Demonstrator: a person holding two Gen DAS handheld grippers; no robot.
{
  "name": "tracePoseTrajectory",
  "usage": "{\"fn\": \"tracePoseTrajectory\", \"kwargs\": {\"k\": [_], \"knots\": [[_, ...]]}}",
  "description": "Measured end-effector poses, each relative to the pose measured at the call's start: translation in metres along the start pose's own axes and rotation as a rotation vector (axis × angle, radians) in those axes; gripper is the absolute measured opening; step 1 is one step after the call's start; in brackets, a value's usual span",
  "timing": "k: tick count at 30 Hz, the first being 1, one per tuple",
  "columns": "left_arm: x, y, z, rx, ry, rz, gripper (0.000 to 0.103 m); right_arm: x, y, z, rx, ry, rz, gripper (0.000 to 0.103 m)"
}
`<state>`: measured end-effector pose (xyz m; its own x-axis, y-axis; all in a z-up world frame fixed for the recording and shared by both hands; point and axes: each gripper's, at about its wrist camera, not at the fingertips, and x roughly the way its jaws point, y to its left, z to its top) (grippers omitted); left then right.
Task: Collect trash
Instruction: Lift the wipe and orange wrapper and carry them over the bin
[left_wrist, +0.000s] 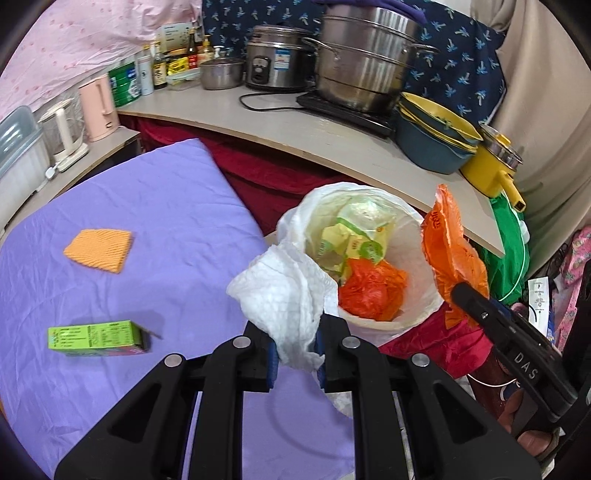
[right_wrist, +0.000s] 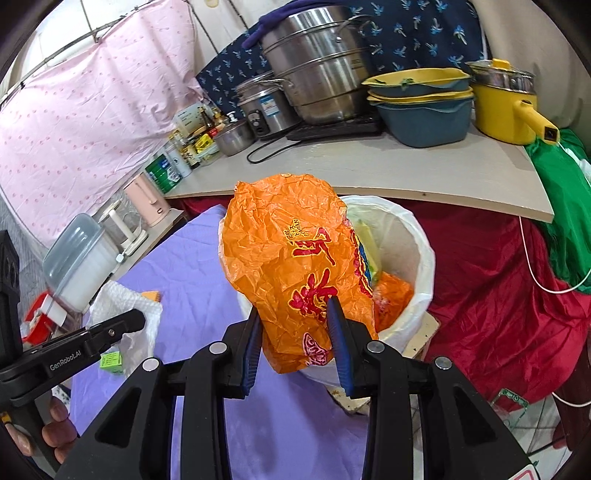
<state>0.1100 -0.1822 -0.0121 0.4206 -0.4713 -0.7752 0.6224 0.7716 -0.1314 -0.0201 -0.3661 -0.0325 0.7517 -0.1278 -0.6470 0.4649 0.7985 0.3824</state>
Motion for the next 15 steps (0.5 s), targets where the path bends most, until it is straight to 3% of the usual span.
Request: {"fn": "tracePoseTrajectory", "kwargs": {"k": [15], "knots": [[0.065, -0.053, 0.028, 0.036, 0.07, -0.082, 0.016, 0.016, -0.049, -0.001, 0.073, 0.023, -0.077, 0.033]]}}
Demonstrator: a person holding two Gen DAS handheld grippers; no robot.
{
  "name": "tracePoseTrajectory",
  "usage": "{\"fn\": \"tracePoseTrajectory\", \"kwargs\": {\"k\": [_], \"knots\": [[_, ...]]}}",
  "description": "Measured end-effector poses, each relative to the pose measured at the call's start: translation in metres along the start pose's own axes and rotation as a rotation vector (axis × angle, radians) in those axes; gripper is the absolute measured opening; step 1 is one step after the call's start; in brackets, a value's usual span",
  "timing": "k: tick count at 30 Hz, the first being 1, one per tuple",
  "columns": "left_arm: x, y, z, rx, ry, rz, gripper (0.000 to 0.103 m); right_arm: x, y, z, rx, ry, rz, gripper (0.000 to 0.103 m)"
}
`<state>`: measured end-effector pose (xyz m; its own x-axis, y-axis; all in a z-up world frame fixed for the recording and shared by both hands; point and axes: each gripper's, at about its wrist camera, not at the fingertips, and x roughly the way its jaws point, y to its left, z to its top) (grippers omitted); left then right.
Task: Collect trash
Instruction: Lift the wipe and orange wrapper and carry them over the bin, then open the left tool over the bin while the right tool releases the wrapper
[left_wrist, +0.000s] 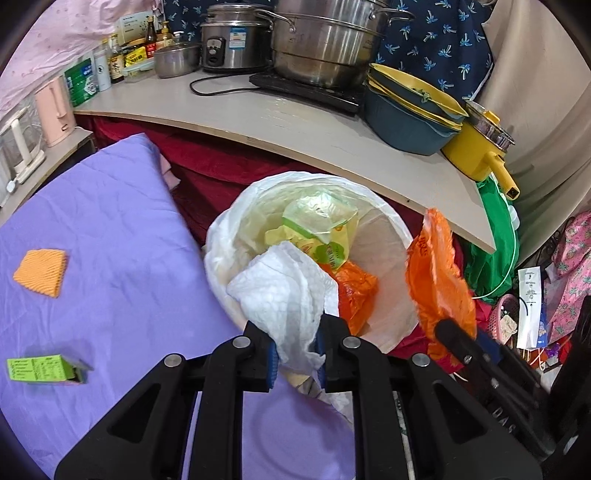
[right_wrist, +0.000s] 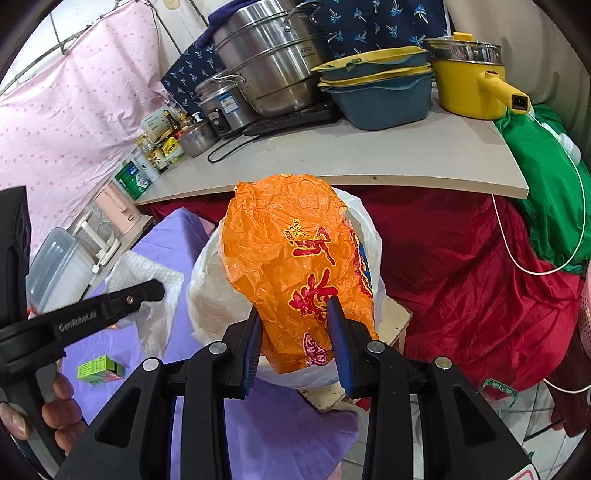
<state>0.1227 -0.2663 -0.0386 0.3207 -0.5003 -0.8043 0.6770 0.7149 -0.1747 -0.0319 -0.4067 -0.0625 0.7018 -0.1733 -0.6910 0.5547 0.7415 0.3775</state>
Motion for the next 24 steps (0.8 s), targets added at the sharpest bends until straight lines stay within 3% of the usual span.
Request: {"fn": "tracePoseTrajectory", "kwargs": {"k": [3, 10, 24], "knots": [[0.015, -0.002, 0.008, -0.009, 0.016, -0.019, 0.018, 0.007, -0.003, 0.001, 0.01, 0.01, -0.004, 0.033], [0.025, 0.003, 0.015, -0.044, -0.005, 0.008, 0.058, 0.019, 0.0, 0.004, 0.009, 0.021, -0.001, 0.033], [0.003, 0.047, 0.007, -0.137, -0.043, 0.048, 0.064, 0.047, 0.025, 0.009, -0.009, 0.04, 0.033, 0.047]]}}
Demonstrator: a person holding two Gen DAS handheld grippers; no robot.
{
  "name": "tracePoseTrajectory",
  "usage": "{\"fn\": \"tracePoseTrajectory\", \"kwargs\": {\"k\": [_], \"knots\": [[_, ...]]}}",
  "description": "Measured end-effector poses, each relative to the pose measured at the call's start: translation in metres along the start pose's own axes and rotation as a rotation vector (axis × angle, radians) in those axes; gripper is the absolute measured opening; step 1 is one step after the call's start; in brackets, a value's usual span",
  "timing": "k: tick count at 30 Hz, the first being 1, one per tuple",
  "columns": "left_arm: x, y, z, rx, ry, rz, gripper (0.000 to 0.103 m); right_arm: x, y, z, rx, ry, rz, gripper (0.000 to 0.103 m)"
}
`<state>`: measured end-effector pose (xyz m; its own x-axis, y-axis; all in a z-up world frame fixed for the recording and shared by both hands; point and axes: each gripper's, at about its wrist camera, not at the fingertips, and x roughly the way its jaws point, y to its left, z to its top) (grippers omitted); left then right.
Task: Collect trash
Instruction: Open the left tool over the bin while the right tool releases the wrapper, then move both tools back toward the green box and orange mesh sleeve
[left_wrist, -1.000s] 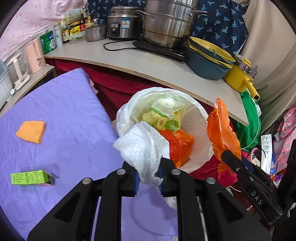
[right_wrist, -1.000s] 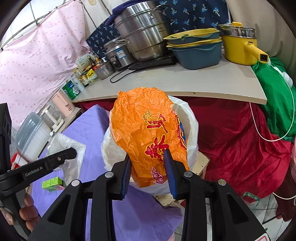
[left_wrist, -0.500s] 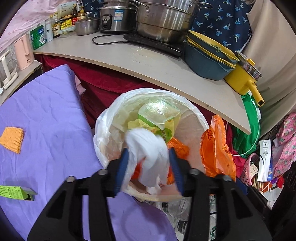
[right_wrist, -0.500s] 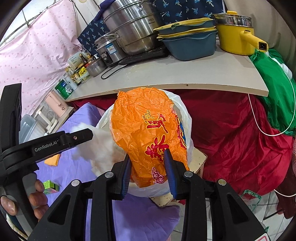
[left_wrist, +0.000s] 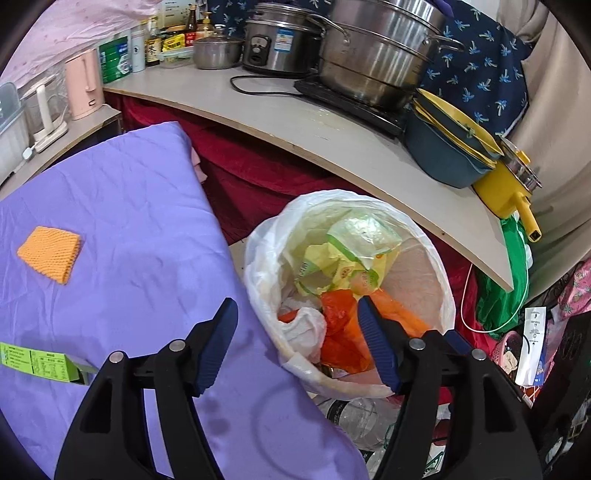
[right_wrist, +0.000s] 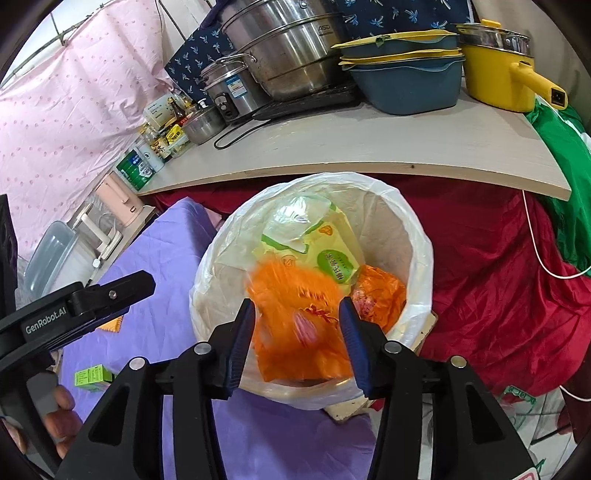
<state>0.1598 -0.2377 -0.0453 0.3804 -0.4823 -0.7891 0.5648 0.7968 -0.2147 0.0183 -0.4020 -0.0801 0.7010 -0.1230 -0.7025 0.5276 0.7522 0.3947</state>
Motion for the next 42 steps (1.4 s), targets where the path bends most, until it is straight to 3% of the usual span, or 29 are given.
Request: {"fn": "tracePoseTrajectory", "kwargs": {"k": [3, 21, 35, 42], "knots": [[-0.006, 0.01, -0.002, -0.012, -0.011, 0.011, 0.069, -0.003, 0.004, -0.001, 0.0, -0.004, 0.008, 0.05], [-0.057, 0.062, -0.025, -0.082, -0.073, 0.075, 0.069, -0.025, 0.061, -0.012, -0.094, -0.025, 0.066, 0.052], [-0.091, 0.149, -0.059, -0.23, -0.077, 0.23, 0.069, -0.005, 0.143, -0.047, -0.234, 0.064, 0.174, 0.052], [-0.107, 0.205, -0.081, -0.356, -0.065, 0.316, 0.069, 0.011, 0.184, -0.065, -0.301, 0.115, 0.234, 0.052]]}}
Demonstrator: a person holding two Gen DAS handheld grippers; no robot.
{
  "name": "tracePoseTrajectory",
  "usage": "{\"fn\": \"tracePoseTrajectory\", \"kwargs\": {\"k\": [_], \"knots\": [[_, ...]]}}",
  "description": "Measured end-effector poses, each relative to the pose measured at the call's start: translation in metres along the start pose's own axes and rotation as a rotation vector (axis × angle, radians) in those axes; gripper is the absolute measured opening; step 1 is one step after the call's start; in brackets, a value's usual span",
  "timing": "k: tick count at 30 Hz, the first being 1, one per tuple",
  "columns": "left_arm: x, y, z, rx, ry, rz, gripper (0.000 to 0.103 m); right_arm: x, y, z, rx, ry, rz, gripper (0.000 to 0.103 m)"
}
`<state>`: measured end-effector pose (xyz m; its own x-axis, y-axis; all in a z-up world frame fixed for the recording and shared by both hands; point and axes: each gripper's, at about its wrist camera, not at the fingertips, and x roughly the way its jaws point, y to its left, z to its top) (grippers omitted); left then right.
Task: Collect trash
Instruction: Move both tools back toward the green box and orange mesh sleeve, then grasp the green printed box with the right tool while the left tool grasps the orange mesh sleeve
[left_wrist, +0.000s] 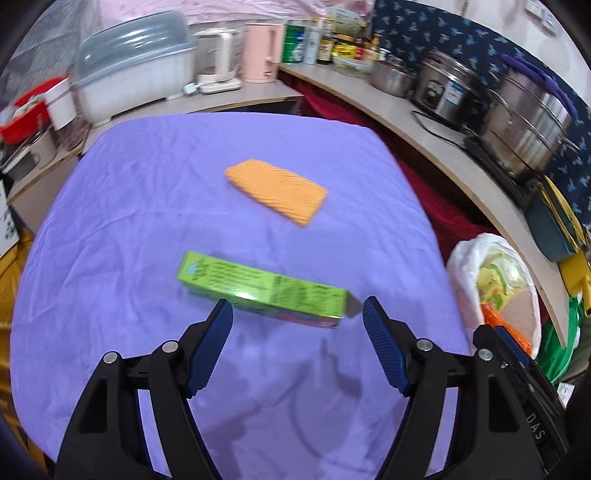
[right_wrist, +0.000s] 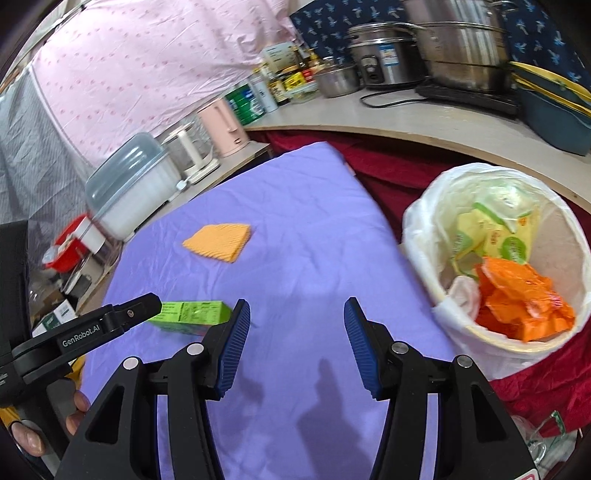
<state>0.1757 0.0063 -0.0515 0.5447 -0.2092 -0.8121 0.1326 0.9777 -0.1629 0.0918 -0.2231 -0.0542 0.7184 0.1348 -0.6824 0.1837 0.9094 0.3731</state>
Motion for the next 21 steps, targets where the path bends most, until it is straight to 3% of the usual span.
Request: {"fn": "tracePoseTrajectory", "kwargs": {"k": [5, 12, 21], "knots": [[0.005, 0.039, -0.005, -0.076, 0.028, 0.041, 0.069, 0.02, 0.023, -0.001, -0.034, 0.032, 0.041, 0.052], [0.012, 0.071, -0.009, -0.103, 0.049, 0.089, 0.069, 0.052, 0.055, 0.007, -0.096, 0.076, 0.116, 0.052], [0.05, 0.103, 0.005, -0.152, 0.097, 0.147, 0.069, 0.119, 0.089, 0.012, -0.23, 0.203, 0.205, 0.054]]}}
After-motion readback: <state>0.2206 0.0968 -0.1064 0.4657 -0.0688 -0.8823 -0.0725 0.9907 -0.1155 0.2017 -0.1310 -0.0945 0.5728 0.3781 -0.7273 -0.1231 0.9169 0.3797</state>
